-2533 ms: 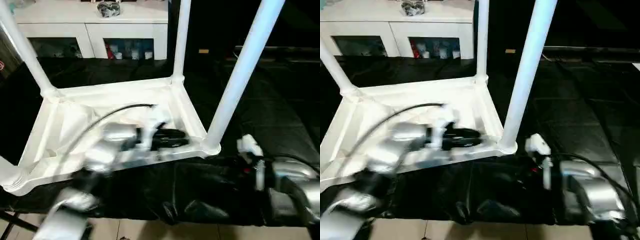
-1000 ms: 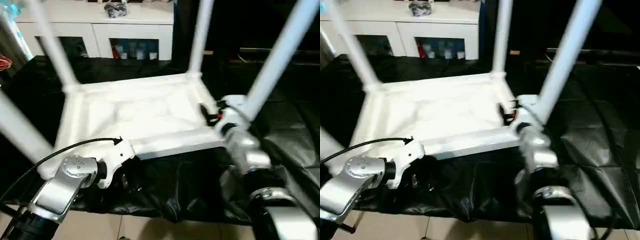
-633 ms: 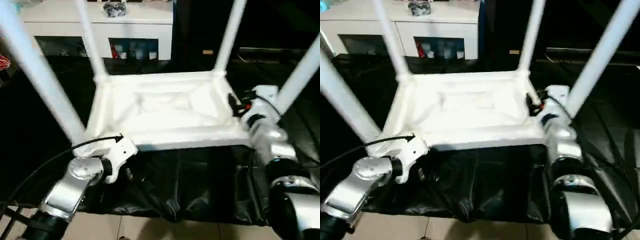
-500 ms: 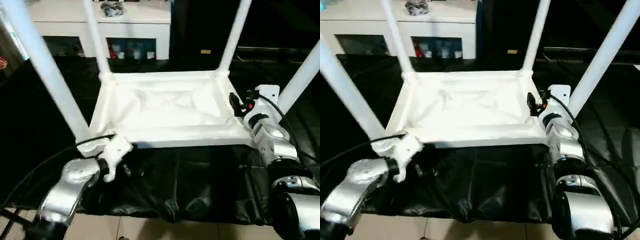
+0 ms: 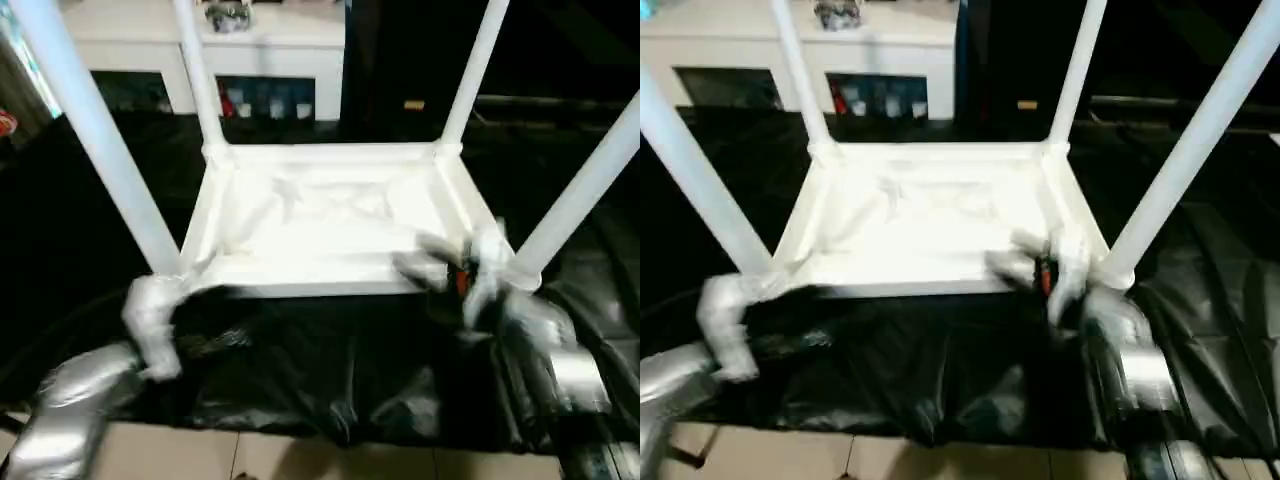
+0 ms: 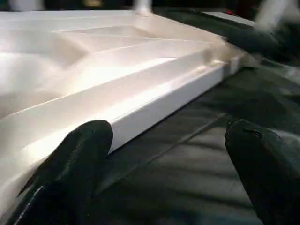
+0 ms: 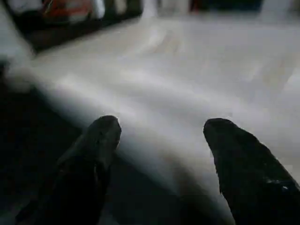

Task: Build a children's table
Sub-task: Rotate table base

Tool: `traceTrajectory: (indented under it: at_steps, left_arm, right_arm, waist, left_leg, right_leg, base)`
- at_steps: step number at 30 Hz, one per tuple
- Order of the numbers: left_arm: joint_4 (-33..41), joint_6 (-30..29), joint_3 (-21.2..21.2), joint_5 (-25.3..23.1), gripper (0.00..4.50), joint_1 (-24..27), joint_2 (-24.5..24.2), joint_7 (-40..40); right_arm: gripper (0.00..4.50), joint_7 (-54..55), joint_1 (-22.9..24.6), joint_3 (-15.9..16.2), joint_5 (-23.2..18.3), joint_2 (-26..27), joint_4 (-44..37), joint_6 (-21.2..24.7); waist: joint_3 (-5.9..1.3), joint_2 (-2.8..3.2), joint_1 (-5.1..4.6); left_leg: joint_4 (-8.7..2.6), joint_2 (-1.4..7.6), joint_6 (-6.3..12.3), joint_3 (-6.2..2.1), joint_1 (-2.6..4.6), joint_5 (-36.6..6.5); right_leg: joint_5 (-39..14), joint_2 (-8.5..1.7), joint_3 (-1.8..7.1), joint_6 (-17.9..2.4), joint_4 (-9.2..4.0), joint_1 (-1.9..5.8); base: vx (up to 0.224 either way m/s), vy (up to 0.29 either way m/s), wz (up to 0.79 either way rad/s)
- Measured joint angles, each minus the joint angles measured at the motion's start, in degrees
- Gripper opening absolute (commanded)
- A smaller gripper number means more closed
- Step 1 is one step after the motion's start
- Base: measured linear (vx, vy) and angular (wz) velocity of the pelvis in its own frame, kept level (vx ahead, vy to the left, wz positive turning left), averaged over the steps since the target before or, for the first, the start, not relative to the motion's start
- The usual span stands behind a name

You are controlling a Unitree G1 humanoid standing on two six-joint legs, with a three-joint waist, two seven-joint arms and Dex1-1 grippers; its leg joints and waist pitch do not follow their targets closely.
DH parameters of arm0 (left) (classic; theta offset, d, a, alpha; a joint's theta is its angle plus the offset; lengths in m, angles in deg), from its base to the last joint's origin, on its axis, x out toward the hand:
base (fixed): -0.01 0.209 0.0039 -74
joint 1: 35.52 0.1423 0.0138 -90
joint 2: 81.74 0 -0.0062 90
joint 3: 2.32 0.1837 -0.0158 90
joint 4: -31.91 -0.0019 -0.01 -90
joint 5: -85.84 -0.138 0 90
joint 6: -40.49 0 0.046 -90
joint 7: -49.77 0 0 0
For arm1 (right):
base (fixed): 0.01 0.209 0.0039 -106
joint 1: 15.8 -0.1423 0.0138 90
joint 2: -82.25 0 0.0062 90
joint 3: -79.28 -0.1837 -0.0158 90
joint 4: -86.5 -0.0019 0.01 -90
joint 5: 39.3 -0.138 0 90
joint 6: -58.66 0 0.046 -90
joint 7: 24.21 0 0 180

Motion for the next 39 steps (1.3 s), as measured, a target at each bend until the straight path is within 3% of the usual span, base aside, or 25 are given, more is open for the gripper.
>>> traceTrajectory:
  at_steps: [2, 7, 14, 22, 28, 34, 36, 39]
  left_arm:
    - [0.1, -0.2, -2.9, 1.7, 4.46, 1.3, -2.4, -2.0]
    - [-0.5, -0.7, -5.1, 3.5, 4.46, 1.5, -4.9, -4.7]
    - [-8.7, 1.6, -9.5, 3.5, 4.46, -0.6, -8.3, -4.6]
    - [-12.1, 3.9, -9.9, 3.3, 4.46, -6.2, -6.3, -0.3]
    - [-16.5, 4.0, -8.3, 3.3, 4.46, -13.2, -3.4, -0.5]
    - [-19.2, 2.2, -5.9, 3.5, 4.46, -16.9, -2.1, -2.2]
    - [-17.7, -1.4, -4.9, 4.2, 4.46, -16.9, -2.3, -4.3]
    - [-14.4, -7.0, -2.8, 6.2, 4.46, -16.0, -4.1, -8.1]
  right_arm:
    - [3.27, -1.5, 3.1, 0.0, 0.0, -1.9, -2.3, 1.4]
    - [3.27, -3.7, 6.4, 0.0, -1.7, -4.8, -8.8, 3.2]
    - [3.27, -1.0, 9.0, -1.4, -1.2, -6.3, -10.9, 5.8]
    - [3.27, 11.7, 4.6, -4.6, 1.9, -4.2, -6.6, 7.7]
    - [3.27, 16.2, 1.2, -4.7, 3.7, -2.4, -4.0, 8.6]
    - [3.27, 19.5, -2.7, -4.4, 6.1, -1.0, 1.4, 8.7]
    - [3.27, 19.9, -4.4, -3.8, 6.5, -0.7, 3.9, 8.7]
    - [3.27, 19.8, -6.6, -2.4, 7.8, 0.7, 6.1, 8.2]
  waist:
    - [0.04, 0.07, -0.03]
    - [0.08, 0.13, -0.1]
    - [0.34, 0.52, -0.19]
    - [0.38, 0.61, -0.17]
    - [0.34, 0.52, -0.17]
    - [0.3, -0.18, -0.38]
    - [0.34, -0.7, -0.22]
    - [0.36, -1.03, -0.2]
  left_leg:
    - [0.0, -0.04, 0.0, -0.05, 0.0, 0.0]
    - [-0.12, -0.08, -0.01, -0.1, 0.19, 0.0]
    - [-0.4, -0.24, -0.01, -0.33, 0.24, 0.0]
    - [-0.4, -0.27, -0.02, -0.34, 0.23, 0.0]
    - [-0.37, -0.25, -0.03, -0.3, 0.2, 0.0]
    - [-0.29, -0.25, -0.05, -0.19, 0.21, 0.0]
    - [-0.29, -0.24, -0.05, -0.1, 0.21, 0.0]
    - [-0.26, -0.23, -0.05, 0.0, 0.22, 0.0]
  right_leg:
    - [0.0, -0.02, 0.07, 0.0, -0.02, -0.02]
    - [-0.2, -0.02, 0.11, 0.3, -0.04, 0.06]
    - [-0.2, -0.01, 0.08, 0.3, -0.14, 0.05]
    - [-0.1, -0.02, 0.11, 0.2, -0.15, 0.09]
    - [0.1, -0.01, 0.09, -0.2, -0.04, 0.07]
    - [0.1, -0.01, 0.2, -0.2, 0.03, 0.0]
    - [0.1, -0.01, 0.2, -0.2, 0.06, -0.03]
    - [0.1, -0.01, 0.22, -0.2, 0.08, -0.03]
  base:
    - [0.0, 0.0, 0.0]
    - [0.0, 0.0, 0.0]
    - [0.0, 0.0, 0.0]
    - [0.0, 0.0, 0.0]
    - [0.0, 0.0, 0.0]
    - [0.0, 0.0, 0.0]
    - [0.0, 0.0, 0.0]
    - [0.0, 0.0, 0.0]
